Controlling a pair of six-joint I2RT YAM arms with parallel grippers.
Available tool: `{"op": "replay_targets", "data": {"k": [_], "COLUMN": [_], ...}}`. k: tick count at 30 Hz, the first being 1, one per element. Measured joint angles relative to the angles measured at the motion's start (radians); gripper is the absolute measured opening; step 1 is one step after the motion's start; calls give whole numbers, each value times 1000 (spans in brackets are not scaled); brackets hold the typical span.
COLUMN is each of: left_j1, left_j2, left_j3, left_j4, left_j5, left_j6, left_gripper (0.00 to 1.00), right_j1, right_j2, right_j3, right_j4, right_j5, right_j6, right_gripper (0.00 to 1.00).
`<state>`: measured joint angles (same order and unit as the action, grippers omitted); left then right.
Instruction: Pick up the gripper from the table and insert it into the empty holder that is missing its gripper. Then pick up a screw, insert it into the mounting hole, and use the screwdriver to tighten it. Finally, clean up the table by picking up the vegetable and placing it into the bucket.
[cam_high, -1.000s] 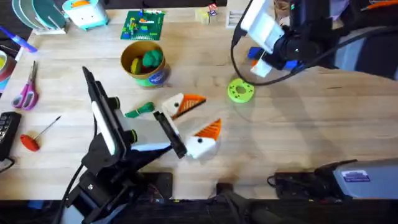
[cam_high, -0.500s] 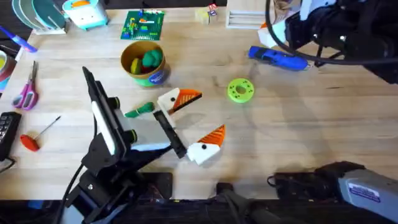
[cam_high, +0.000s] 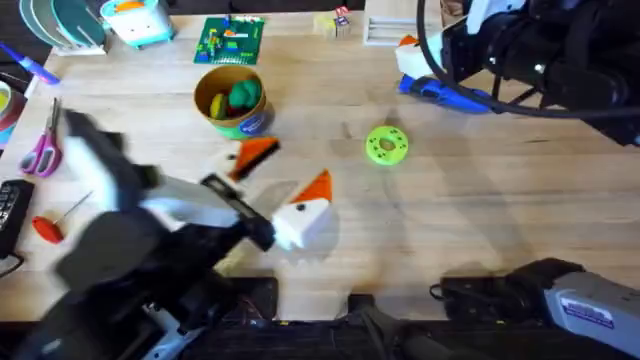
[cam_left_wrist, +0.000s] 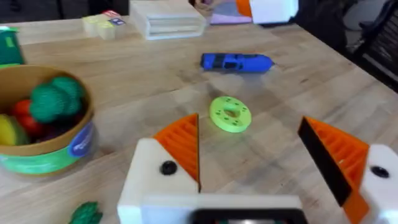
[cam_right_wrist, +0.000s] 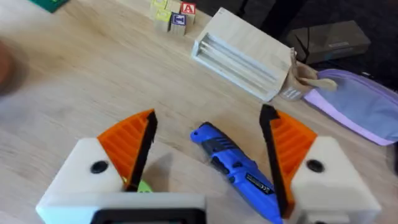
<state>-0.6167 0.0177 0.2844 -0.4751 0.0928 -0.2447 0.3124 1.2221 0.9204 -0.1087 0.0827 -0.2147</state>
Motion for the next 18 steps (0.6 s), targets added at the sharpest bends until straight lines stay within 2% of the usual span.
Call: {"op": "replay_targets", "data": {"k": [5,10,12,14,18], "left_j1": [0,0,0,0,0], "left_j2": [95,293,378,451,533], "left_j3": [335,639,735,809,865], "left_j4": [-329,-616,-682,-710,-711], "left_j5": [-159,-284,-316,-338,-360], "left_j6": [-50,-55,-9,75,253], "left_gripper": [992,992,992,992,992], "right_j1": [14,14,14,14,14], "right_j2": [0,0,0,0,0], "right_j3": [0,0,0,0,0], "right_j4": [2,2,2,2,-1], "right_j5": [-1,-1,-1,-1,-1], "right_j6": [2,2,2,2,2], "right_gripper": [994,994,994,994,994]}}
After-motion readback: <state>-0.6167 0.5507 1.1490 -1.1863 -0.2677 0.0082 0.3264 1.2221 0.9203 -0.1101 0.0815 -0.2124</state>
